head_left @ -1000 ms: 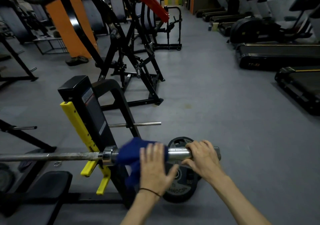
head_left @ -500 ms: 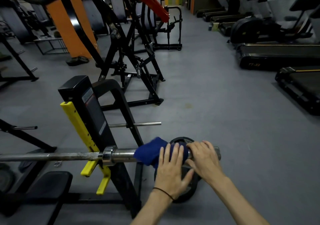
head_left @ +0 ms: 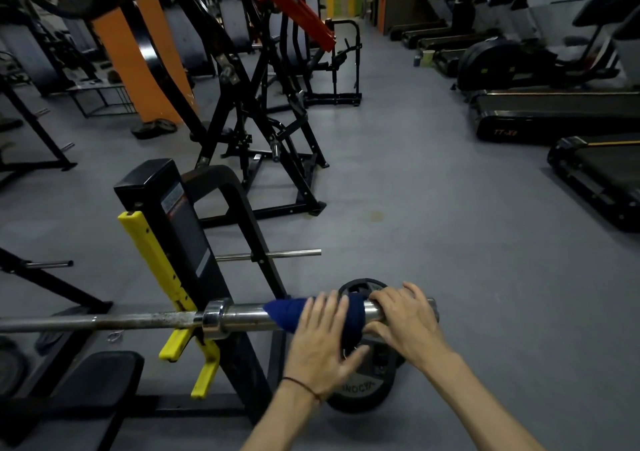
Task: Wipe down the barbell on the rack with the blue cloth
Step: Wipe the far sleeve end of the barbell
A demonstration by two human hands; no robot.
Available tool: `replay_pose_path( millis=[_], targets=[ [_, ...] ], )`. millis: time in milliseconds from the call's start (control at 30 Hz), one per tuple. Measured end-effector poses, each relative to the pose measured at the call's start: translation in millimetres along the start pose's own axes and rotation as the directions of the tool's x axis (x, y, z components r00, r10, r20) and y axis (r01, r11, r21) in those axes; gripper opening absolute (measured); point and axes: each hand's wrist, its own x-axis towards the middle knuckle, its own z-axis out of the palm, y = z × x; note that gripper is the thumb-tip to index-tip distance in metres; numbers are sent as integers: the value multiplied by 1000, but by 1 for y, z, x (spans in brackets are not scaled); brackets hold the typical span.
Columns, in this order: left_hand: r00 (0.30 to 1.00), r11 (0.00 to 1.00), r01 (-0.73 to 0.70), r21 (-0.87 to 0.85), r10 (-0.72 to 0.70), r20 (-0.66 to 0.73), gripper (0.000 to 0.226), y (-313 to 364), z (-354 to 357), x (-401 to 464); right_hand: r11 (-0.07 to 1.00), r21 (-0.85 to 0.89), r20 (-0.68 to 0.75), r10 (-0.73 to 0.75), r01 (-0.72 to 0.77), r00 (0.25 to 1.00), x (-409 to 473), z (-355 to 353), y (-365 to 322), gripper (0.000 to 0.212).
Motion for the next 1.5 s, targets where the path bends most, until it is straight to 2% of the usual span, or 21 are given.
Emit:
replay_pose_path(
  millis=[67,167,267,333,467,533,600,633,700,767,800,833,900,967,1000,1067,1167,1267,1333,1433,1500],
  targets=[
    [998,997,62,47,-62,-17,85,-45,-5,-17,1000,-5,25,-29,29,999,-2,-4,12,65],
    [966,966,254,49,-252,-49,89,-103,-15,-39,1000,-20,77,11,-10,997,-13,-12,44,93],
    [928,927,372,35,-372,-22,90,-83,-14,-20,997,-15,175,74,-72,982,-18,-14,62,89],
    [947,948,320,6,-319,-48,87,-41,-8,-3,998,-2,205,64,-65,977,-17,-9,60,80],
    [994,993,106,-50,-107,-26,84,26,5,12,990,84,154,96,-110,983,-15,-8,57,72],
    [999,999,38,-10,-38,-7,81,12,6,2,990,93,128,93,-105,987,-17,-9,61,68],
    [999,999,43,29,-42,-8,80,-26,3,-15,992,83,151,79,-92,985,-17,-13,64,65],
    [996,995,81,52,-79,-41,79,-47,-1,-22,990,95,190,83,-102,978,-16,-15,65,68],
    [967,968,247,49,-243,-79,79,-67,-9,-28,978,140,312,106,-156,944,-11,-21,65,75],
    [917,919,395,11,-394,-59,84,-49,-10,-14,976,147,399,89,-160,912,-6,-25,66,72],
    [915,917,400,-11,-400,-53,86,-29,-7,-5,980,134,421,77,-146,904,-4,-26,67,73],
    [933,933,358,-23,-358,-31,87,-7,-4,3,984,122,422,70,-133,904,-4,-26,68,77],
    [982,982,190,-19,-190,-13,84,27,5,9,988,101,373,69,-114,925,-8,-25,68,83],
    [998,998,55,-10,-55,-19,78,21,5,6,988,128,254,49,-84,966,-16,-20,68,78],
    [999,999,31,10,-31,-40,75,8,4,1,986,155,183,31,-60,983,-20,-17,69,75],
    [995,996,83,28,-82,-50,73,-28,3,-13,983,184,79,9,-23,997,-26,-11,70,69],
    [958,961,275,12,-273,-87,75,-71,-6,-23,976,214,26,26,-31,999,-29,-9,69,62],
    [918,921,387,-28,-388,-76,76,-50,-4,-11,979,204,11,20,-22,1000,-28,-10,72,50],
    [955,958,286,-37,-288,-73,78,-14,3,0,985,174,16,10,-13,1000,-29,-11,74,44],
    [1000,1000,0,9,0,-28,77,9,11,4,991,128,84,27,-37,996,-27,-14,76,53],
    [998,999,-22,30,24,-53,74,-13,10,-4,989,125,181,58,-81,982,-25,-16,75,70]
  ],
)
